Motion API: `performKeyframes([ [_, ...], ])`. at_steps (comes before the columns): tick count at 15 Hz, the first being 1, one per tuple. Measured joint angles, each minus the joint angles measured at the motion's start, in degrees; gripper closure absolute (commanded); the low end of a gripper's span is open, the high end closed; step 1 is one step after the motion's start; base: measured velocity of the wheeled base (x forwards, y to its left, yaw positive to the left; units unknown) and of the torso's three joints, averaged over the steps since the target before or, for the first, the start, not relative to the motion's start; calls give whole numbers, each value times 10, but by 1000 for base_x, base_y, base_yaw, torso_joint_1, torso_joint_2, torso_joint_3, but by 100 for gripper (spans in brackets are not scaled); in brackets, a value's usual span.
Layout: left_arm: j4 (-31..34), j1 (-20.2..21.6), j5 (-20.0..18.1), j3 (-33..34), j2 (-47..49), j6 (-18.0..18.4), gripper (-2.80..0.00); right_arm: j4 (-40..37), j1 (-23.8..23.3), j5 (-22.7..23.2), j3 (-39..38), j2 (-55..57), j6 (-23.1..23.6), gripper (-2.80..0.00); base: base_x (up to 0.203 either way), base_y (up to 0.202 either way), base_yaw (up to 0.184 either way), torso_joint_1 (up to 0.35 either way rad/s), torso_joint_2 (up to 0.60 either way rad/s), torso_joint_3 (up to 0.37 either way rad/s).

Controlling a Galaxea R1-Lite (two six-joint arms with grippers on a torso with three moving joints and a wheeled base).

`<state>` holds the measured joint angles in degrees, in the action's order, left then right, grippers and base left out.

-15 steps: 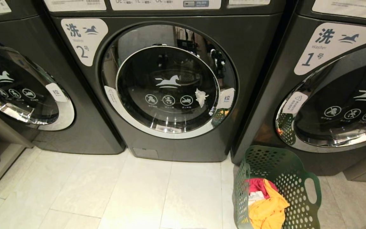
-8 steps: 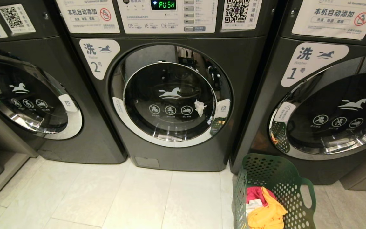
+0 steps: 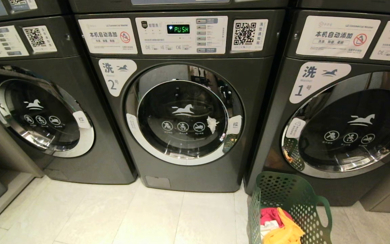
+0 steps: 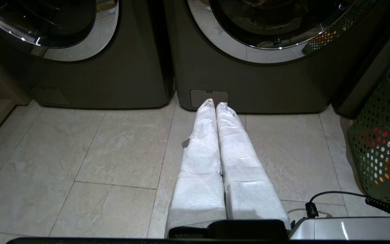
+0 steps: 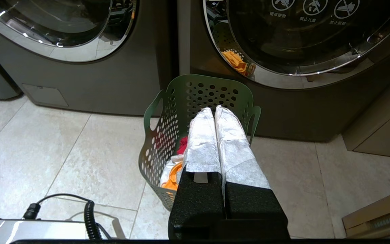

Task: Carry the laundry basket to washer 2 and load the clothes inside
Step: Open the lid of the washing machine

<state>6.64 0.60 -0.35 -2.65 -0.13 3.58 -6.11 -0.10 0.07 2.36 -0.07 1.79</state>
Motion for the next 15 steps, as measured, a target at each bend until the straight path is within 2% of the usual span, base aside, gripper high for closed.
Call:
performKeyframes([
  [15, -1, 0, 0, 0, 0, 0, 0, 0, 0, -1, 0, 0, 0, 0, 0, 0, 0, 0, 0, 0],
])
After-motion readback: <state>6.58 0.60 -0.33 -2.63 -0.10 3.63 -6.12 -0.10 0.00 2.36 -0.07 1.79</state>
